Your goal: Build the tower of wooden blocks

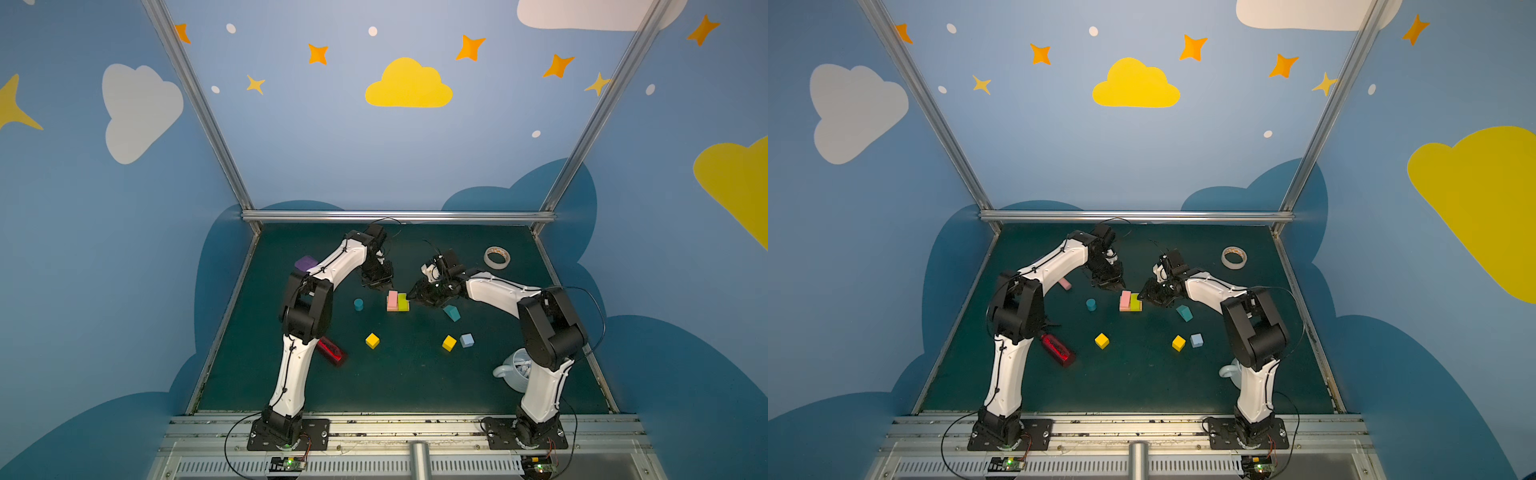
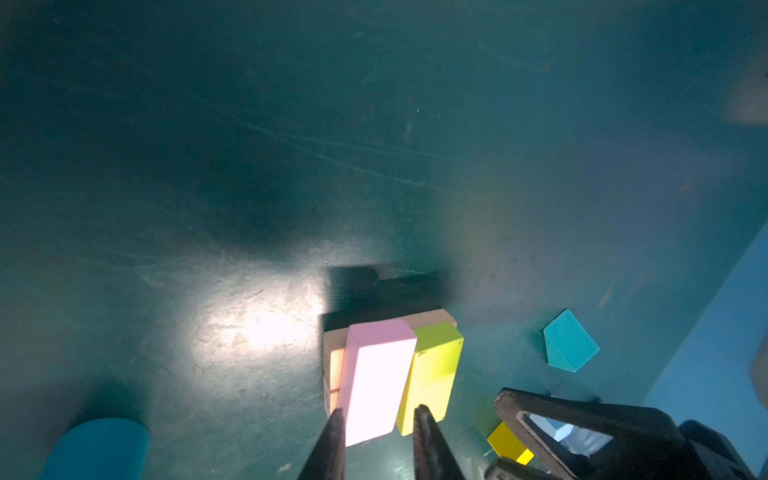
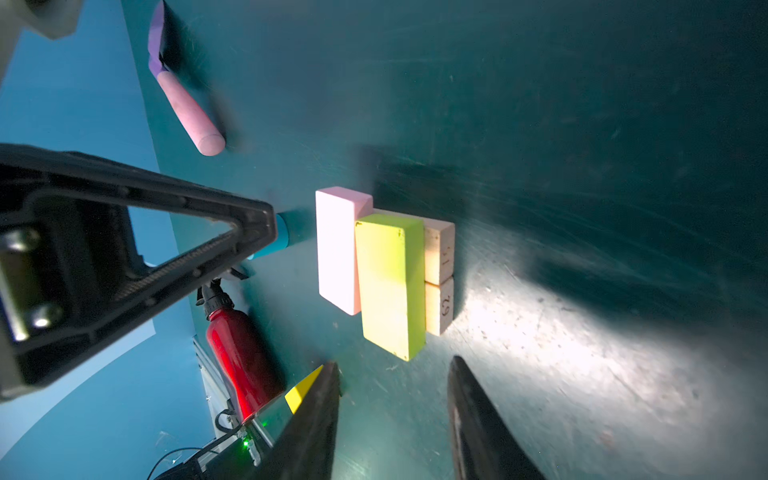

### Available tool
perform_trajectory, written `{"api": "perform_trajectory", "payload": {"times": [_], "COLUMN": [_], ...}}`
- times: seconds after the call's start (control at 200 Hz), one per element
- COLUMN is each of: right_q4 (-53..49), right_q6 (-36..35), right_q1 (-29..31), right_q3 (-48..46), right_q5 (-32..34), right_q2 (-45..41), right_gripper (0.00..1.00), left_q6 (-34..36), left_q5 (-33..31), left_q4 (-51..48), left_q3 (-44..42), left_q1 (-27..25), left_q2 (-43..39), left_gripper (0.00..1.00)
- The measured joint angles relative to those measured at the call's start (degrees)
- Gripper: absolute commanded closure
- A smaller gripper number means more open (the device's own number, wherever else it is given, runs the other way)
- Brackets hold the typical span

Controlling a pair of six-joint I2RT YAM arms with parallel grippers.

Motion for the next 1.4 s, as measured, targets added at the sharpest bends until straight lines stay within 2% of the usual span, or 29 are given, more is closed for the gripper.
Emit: {"api": "perform_trajectory", "payload": {"times": [0.175, 1.402], "right_q4": [0.74, 2.95], "right_q6": [0.57, 2.54], "right_q1": [0.0, 0.02], "right_q3": [0.39, 1.79], "right_q5": [-0.33, -2.45], "right_q2": [0.42, 4.02], "right_gripper": [0.62, 0.67], "left_q6": [-0.26, -0.83], "left_q5": [-0.22, -0.09], "left_q4": [0.11, 1.55], "left_q3": [0.0, -1.99], "left_q1": [-0.42, -1.11], "left_q2": [0.07, 0.98], "left_gripper": [0.72, 0.77]}}
